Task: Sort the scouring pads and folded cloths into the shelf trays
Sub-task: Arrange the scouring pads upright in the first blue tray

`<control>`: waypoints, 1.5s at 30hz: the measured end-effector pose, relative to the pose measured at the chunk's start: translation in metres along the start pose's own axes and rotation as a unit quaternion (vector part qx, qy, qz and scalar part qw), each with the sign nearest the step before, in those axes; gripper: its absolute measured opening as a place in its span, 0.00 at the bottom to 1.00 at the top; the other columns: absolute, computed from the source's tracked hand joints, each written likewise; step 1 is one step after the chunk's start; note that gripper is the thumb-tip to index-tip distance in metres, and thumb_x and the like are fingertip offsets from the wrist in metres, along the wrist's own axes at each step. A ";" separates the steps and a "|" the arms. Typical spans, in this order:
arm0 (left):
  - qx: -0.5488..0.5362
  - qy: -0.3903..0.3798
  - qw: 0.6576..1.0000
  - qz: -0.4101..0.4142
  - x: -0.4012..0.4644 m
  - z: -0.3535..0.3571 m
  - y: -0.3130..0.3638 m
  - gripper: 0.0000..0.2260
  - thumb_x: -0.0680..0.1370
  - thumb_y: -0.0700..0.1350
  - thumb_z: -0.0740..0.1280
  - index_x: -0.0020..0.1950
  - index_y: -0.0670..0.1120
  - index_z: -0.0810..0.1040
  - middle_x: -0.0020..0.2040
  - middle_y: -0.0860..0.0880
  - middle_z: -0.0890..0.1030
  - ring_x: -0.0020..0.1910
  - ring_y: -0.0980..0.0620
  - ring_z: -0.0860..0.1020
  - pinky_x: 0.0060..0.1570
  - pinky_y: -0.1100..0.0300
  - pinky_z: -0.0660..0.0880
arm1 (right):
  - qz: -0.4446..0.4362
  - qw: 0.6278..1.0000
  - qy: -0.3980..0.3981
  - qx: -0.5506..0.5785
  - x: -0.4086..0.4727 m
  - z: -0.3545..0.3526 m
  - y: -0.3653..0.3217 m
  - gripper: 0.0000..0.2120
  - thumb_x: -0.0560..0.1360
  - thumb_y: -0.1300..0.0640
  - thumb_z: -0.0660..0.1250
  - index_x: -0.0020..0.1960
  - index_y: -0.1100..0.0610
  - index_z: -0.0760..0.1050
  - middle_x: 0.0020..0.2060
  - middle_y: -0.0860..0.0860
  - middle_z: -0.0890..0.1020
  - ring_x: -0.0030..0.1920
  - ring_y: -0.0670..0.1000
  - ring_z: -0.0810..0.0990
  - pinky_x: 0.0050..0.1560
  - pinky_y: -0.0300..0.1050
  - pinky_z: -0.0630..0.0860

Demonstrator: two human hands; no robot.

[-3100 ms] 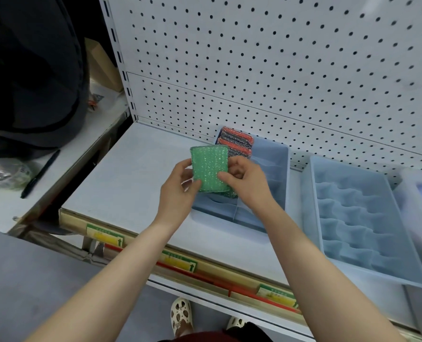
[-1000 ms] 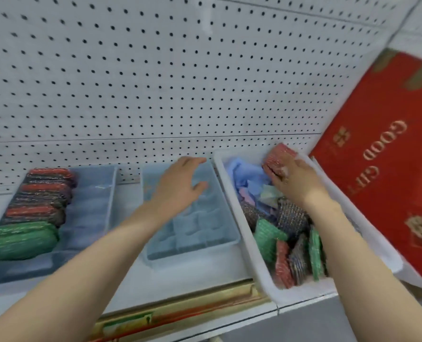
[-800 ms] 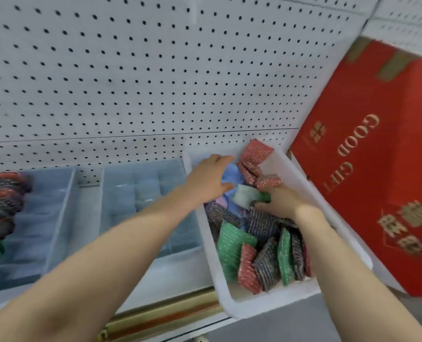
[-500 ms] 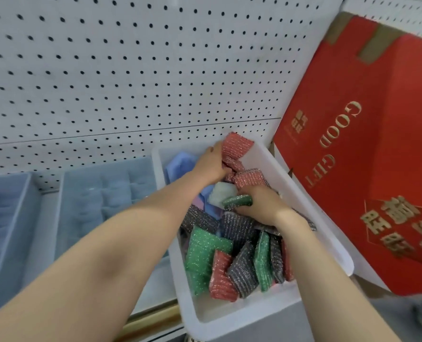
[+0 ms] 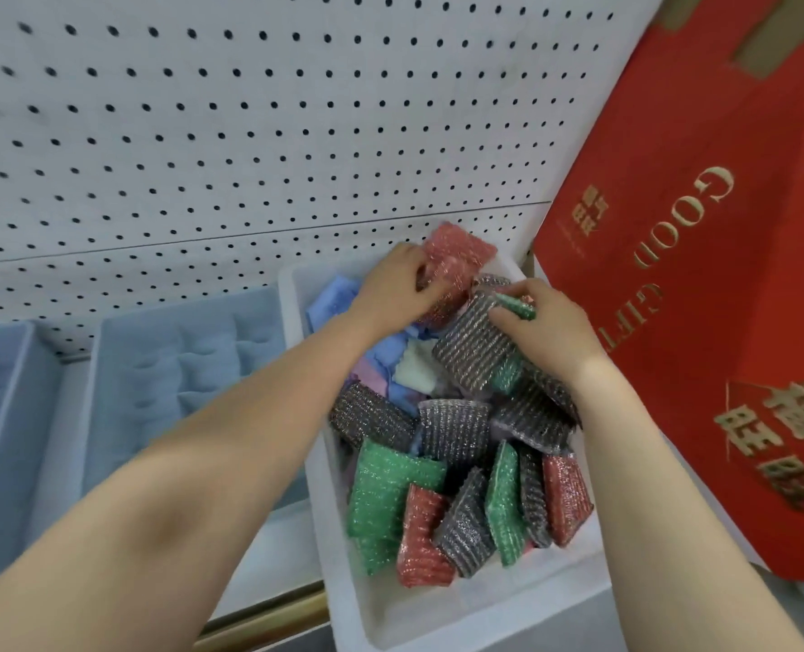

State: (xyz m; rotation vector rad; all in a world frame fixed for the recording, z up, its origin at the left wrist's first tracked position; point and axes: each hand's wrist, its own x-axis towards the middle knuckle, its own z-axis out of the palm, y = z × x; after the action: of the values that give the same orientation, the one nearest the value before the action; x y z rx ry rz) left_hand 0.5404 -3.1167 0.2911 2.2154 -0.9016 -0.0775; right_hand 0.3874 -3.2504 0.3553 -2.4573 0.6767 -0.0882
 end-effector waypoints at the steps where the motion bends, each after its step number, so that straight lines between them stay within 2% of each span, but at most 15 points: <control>1: -0.037 0.045 0.998 -0.021 -0.007 -0.009 0.001 0.14 0.76 0.53 0.67 0.48 0.42 0.77 0.47 0.45 0.77 0.45 0.48 0.75 0.42 0.55 0.69 | -0.001 0.999 0.021 0.037 0.001 -0.001 -0.002 0.16 0.79 0.47 0.65 0.64 0.51 0.73 0.56 0.46 0.77 0.43 0.51 0.79 0.44 0.46 0.76; 6: -0.224 0.113 0.959 -0.129 -0.061 -0.056 -0.004 0.06 0.73 0.54 0.68 0.44 0.56 0.72 0.40 0.55 0.80 0.33 0.65 0.78 0.31 0.71 0.72 | -0.014 0.945 -0.018 0.327 0.003 -0.001 -0.021 0.11 0.77 0.47 0.68 0.58 0.48 0.77 0.51 0.54 0.81 0.46 0.50 0.82 0.49 0.52 0.79; 10: -0.323 0.121 0.916 -0.204 -0.099 -0.078 -0.013 0.16 0.75 0.49 0.70 0.56 0.56 0.66 0.51 0.48 0.78 0.41 0.51 0.81 0.37 0.56 0.80 | -0.031 0.900 -0.077 0.428 0.001 0.018 -0.049 0.13 0.75 0.52 0.72 0.59 0.51 0.78 0.45 0.53 0.81 0.39 0.47 0.84 0.42 0.43 0.81; 13: -0.428 0.108 0.862 -0.249 -0.126 -0.097 -0.015 0.29 0.71 0.59 0.73 0.67 0.52 0.66 0.58 0.48 0.79 0.52 0.48 0.83 0.53 0.46 0.80 | -0.045 0.889 -0.083 0.447 -0.007 0.037 -0.077 0.15 0.73 0.55 0.74 0.58 0.53 0.77 0.44 0.58 0.83 0.41 0.50 0.83 0.42 0.49 0.81; 15: -0.419 0.083 0.871 -0.243 -0.146 -0.108 -0.015 0.38 0.62 0.65 0.77 0.66 0.51 0.70 0.58 0.50 0.81 0.52 0.50 0.83 0.54 0.47 0.80 | -0.071 0.892 -0.079 0.440 -0.018 0.050 -0.103 0.11 0.73 0.55 0.74 0.54 0.51 0.77 0.45 0.61 0.82 0.41 0.53 0.82 0.44 0.52 0.81; 17: -0.410 0.097 0.876 -0.235 -0.164 -0.119 -0.018 0.33 0.62 0.58 0.80 0.62 0.50 0.73 0.54 0.50 0.83 0.51 0.50 0.84 0.52 0.47 0.81 | -0.096 0.884 -0.077 0.451 -0.032 0.065 -0.133 0.07 0.75 0.54 0.73 0.51 0.51 0.78 0.42 0.56 0.81 0.38 0.51 0.80 0.38 0.49 0.79; 21: -0.441 0.177 0.847 -0.239 -0.215 -0.159 -0.046 0.22 0.68 0.46 0.78 0.59 0.49 0.74 0.54 0.47 0.83 0.52 0.47 0.83 0.50 0.47 0.81 | -0.122 0.900 -0.098 0.407 -0.062 0.103 -0.191 0.10 0.81 0.47 0.60 0.52 0.46 0.79 0.46 0.48 0.82 0.44 0.48 0.79 0.45 0.46 0.76; 23: -0.446 0.215 0.835 -0.239 -0.247 -0.184 -0.066 0.18 0.70 0.43 0.78 0.55 0.51 0.74 0.53 0.46 0.83 0.52 0.45 0.83 0.49 0.47 0.81 | -0.095 0.890 -0.161 0.416 -0.076 0.127 -0.215 0.13 0.82 0.53 0.55 0.57 0.42 0.77 0.53 0.48 0.82 0.48 0.48 0.80 0.47 0.46 0.76; 26: -0.430 0.290 0.812 -0.265 -0.297 -0.228 -0.100 0.19 0.70 0.42 0.78 0.57 0.51 0.75 0.53 0.45 0.83 0.52 0.45 0.83 0.53 0.43 0.80 | -0.086 0.892 -0.225 0.384 -0.100 0.166 -0.243 0.22 0.79 0.63 0.59 0.65 0.39 0.71 0.53 0.53 0.78 0.45 0.48 0.79 0.44 0.43 0.75; 29: -0.403 0.373 0.781 -0.298 -0.350 -0.274 -0.135 0.26 0.68 0.46 0.79 0.62 0.50 0.73 0.55 0.48 0.83 0.52 0.47 0.83 0.53 0.44 0.80 | -0.092 0.913 -0.216 0.333 -0.126 0.207 -0.270 0.28 0.74 0.55 0.73 0.70 0.42 0.67 0.53 0.51 0.77 0.49 0.47 0.81 0.49 0.41 0.76; 33: -0.407 0.457 0.739 -0.280 -0.414 -0.320 -0.176 0.20 0.69 0.44 0.78 0.56 0.51 0.73 0.53 0.47 0.83 0.49 0.48 0.84 0.47 0.42 0.82 | -0.163 0.915 -0.179 0.324 -0.166 0.263 -0.315 0.16 0.68 0.54 0.79 0.53 0.50 0.78 0.44 0.49 0.82 0.45 0.46 0.81 0.50 0.41 0.77; 36: -0.407 0.485 0.718 -0.289 -0.451 -0.345 -0.204 0.21 0.72 0.42 0.76 0.61 0.45 0.72 0.54 0.46 0.83 0.51 0.47 0.84 0.46 0.43 0.82 | -0.262 0.906 -0.153 0.293 -0.191 0.306 -0.344 0.11 0.69 0.58 0.78 0.49 0.49 0.80 0.42 0.43 0.83 0.43 0.42 0.80 0.48 0.35 0.76; 38: -0.405 0.498 0.704 -0.302 -0.471 -0.357 -0.220 0.24 0.72 0.41 0.76 0.64 0.42 0.71 0.54 0.45 0.83 0.51 0.46 0.84 0.45 0.45 0.82 | -0.332 0.906 -0.126 0.229 -0.203 0.330 -0.360 0.11 0.70 0.57 0.77 0.50 0.49 0.81 0.43 0.41 0.82 0.44 0.42 0.79 0.48 0.33 0.73; 41: -0.404 0.505 0.696 -0.311 -0.495 -0.364 -0.235 0.23 0.72 0.41 0.76 0.64 0.43 0.71 0.54 0.47 0.83 0.50 0.48 0.84 0.46 0.46 0.82 | -0.406 0.908 -0.079 0.071 -0.212 0.354 -0.376 0.12 0.72 0.55 0.75 0.56 0.52 0.82 0.48 0.50 0.84 0.50 0.51 0.79 0.50 0.44 0.74; 45: -0.410 0.505 0.690 -0.318 -0.514 -0.363 -0.246 0.21 0.72 0.41 0.76 0.61 0.46 0.72 0.52 0.48 0.84 0.48 0.50 0.84 0.43 0.49 0.82 | -0.486 0.859 -0.062 -0.151 -0.219 0.381 -0.382 0.12 0.76 0.61 0.67 0.59 0.54 0.80 0.51 0.52 0.84 0.57 0.55 0.76 0.48 0.49 0.74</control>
State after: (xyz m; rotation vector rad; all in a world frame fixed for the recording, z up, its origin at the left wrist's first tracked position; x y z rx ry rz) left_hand 0.4093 -2.4542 0.2910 1.2384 0.4951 0.3348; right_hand 0.4479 -2.6772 0.2707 -2.8219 -0.7135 -0.2199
